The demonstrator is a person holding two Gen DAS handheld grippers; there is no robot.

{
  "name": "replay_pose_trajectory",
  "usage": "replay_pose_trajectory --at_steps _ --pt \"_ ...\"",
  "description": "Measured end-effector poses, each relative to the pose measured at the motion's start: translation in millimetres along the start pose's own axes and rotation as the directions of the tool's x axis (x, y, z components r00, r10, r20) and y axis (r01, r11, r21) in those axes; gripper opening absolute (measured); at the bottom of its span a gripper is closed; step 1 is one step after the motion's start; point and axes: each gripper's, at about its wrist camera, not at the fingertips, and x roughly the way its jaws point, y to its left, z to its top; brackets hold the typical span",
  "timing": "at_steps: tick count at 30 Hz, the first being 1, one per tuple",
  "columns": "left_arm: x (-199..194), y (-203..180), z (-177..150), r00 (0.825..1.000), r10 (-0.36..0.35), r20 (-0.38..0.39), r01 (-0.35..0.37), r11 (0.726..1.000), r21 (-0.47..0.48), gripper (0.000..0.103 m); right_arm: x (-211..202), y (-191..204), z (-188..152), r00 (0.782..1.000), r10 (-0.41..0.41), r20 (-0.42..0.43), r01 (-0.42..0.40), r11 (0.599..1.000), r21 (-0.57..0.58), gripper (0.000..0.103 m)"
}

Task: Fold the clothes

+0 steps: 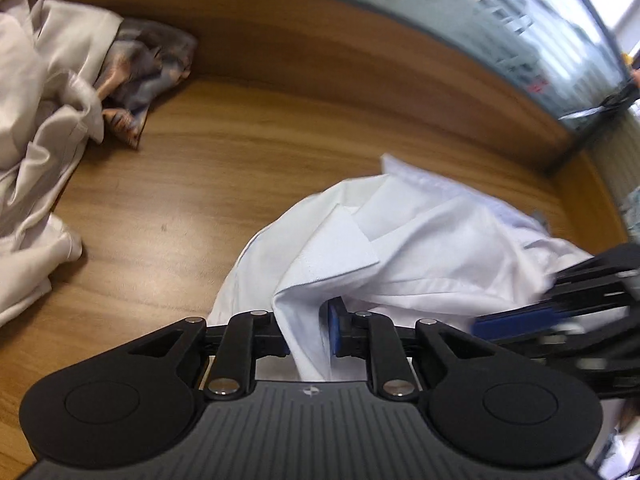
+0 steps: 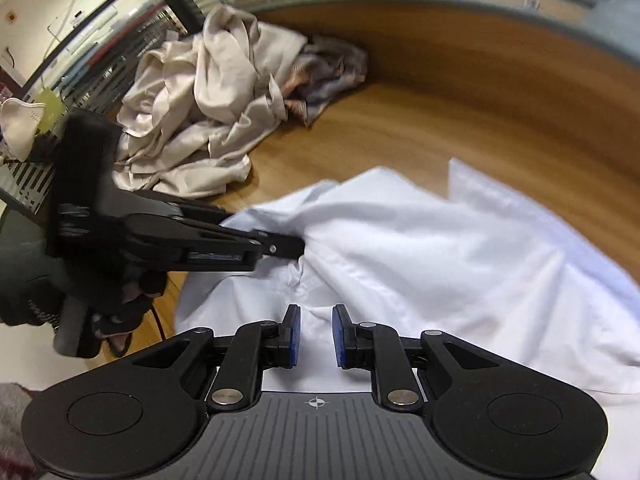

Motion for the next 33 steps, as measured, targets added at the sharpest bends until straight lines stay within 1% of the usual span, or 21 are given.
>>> replay_pose_trajectory --at_steps 1,2,4,5,6,8,9,10,12,14,15,16,17,18,19,20,21,24,28,32,33 --pt "-3.6 -1.9 0.6 1.000 -0.006 0.001 0.006 1.000 0.001 0.018 3.2 -2.3 1.0 1.000 -0.017 0.012 0.017 1.000 0.011 0.020" --pt "-6.3 -3.2 0.6 1.000 -0.007 -0.004 0.007 1.000 0.003 0.013 5.8 -4.3 2.2 0.998 -0.045 0.032 0.044 0.999 0.019 0.018" --pt "-9.6 -4.6 -0.5 1.000 0.000 -0.026 0.001 1.000 0.011 0.010 7.0 -9.0 5.7 0.990 -0.112 0.086 0.109 0.993 0.041 0.016" --pt "-11.5 -6.2 -1.3 0.999 0.004 -0.037 -0.003 1.000 0.020 0.010 3.5 -12.0 8.6 0.979 -0.157 0.128 0.151 0.987 0.057 0.005" --pt "-12.6 -8.3 -2.6 0.999 0.008 -0.048 -0.006 0.999 0.037 0.010 -0.9 -14.5 12.3 0.966 -0.196 0.166 0.187 0.980 0.071 0.000" --pt "-15.9 -14.5 -4.7 0.999 0.011 -0.050 -0.007 0.997 0.075 0.010 -8.8 -19.7 21.2 0.941 -0.254 0.222 0.238 0.966 0.096 0.000" --pt "-19.5 -19.1 -5.1 0.999 0.013 -0.041 -0.009 0.995 0.100 0.010 -11.1 -23.1 26.1 0.934 -0.270 0.235 0.250 0.962 0.110 0.000" --pt "-25.2 -24.9 -4.7 1.000 0.020 -0.019 -0.018 0.991 0.130 0.010 -11.5 -26.1 30.5 0.933 -0.275 0.232 0.255 0.960 0.112 0.000" --pt "-40.6 -35.7 -2.6 0.999 0.024 0.047 -0.033 0.983 0.182 0.013 -9.9 -28.1 35.9 0.937 -0.279 0.209 0.266 0.960 0.087 0.001" --pt "-58.7 -44.9 1.1 0.994 0.010 0.109 -0.034 0.976 0.216 0.020 -10.7 -27.8 37.3 0.941 -0.276 0.194 0.270 0.961 0.059 0.003" --pt "-66.6 -48.3 3.7 0.991 0.003 0.133 -0.033 0.973 0.229 0.020 -12.7 -28.1 36.8 0.946 -0.265 0.187 0.259 0.964 0.055 0.004" --pt "-70.9 -50.3 7.3 0.990 -0.004 0.143 -0.030 0.971 0.238 0.020 -17.4 -28.9 34.7 0.953 -0.243 0.183 0.236 0.970 0.056 0.005" --pt "-72.8 -52.2 11.0 0.989 -0.011 0.148 -0.026 0.969 0.247 0.024 -22.1 -28.9 32.1 0.960 -0.215 0.179 0.209 0.976 0.056 0.005" --pt "-74.8 -54.1 14.7 0.988 -0.018 0.153 -0.022 0.966 0.257 0.033 -26.4 -28.3 29.4 0.967 -0.187 0.174 0.180 0.982 0.056 0.005" --pt "-74.8 -55.9 18.4 0.987 -0.026 0.156 -0.017 0.963 0.270 0.038 -27.1 -26.8 27.1 0.971 -0.171 0.167 0.166 0.985 0.049 0.005" --pt "-72.2 -58.2 21.9 0.987 -0.028 0.157 -0.018 0.958 0.287 0.042 -26.0 -24.8 24.9 0.974 -0.162 0.158 0.158 0.987 0.038 0.005" --pt "-68.9 -61.1 25.6 0.987 -0.023 0.157 -0.026 0.952 0.304 0.042 -24.9 -22.8 22.7 0.977 -0.152 0.149 0.150 0.988 0.028 0.005" --pt "-54.8 -67.7 36.8 0.991 -0.029 0.129 -0.018 0.936 0.352 0.042 -21.8 -16.8 16.2 0.985 -0.124 0.121 0.125 0.992 -0.003 0.005" --pt "-18.5 -72.0 48.4 0.999 -0.021 0.046 0.000 0.908 0.419 0.043 -12.9 -15.8 11.2 0.989 -0.115 0.097 0.115 0.993 -0.002 0.005" --pt "17.6 -74.5 54.2 1.000 0.008 -0.011 -0.002 0.886 0.463 0.052 -8.6 -18.3 11.0 0.989 -0.118 0.089 0.118 0.993 0.014 0.005" --pt "25.5 -75.6 55.2 1.000 0.016 -0.024 -0.002 0.881 0.474 0.051 -7.5 -18.0 11.8 0.989 -0.122 0.085 0.121 0.993 0.011 0.005"
